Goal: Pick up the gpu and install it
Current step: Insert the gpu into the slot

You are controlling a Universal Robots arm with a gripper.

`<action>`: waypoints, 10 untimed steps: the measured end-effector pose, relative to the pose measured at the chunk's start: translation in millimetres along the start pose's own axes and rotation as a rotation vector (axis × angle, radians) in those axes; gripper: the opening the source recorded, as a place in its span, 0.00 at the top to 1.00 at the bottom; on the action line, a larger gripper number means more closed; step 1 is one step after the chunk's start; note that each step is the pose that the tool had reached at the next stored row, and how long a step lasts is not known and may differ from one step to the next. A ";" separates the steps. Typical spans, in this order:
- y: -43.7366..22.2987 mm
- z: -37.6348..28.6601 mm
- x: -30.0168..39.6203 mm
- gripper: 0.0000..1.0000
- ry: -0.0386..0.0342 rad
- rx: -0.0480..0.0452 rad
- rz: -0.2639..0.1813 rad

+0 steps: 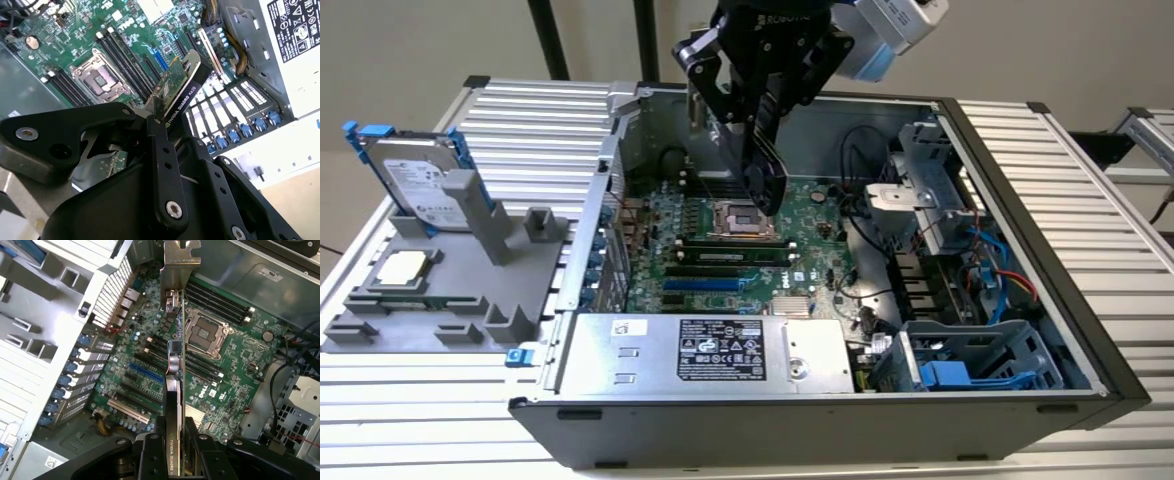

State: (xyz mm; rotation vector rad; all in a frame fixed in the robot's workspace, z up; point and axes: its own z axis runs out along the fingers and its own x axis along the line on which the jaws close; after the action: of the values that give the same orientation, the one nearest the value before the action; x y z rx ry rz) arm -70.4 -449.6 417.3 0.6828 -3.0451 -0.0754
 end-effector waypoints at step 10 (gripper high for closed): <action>0.0 0.0 0.0 1.00 0.0003 0.0001 -0.007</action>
State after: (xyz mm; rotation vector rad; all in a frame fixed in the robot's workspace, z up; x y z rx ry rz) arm -70.4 -449.5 417.2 0.6941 -3.0425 -0.0753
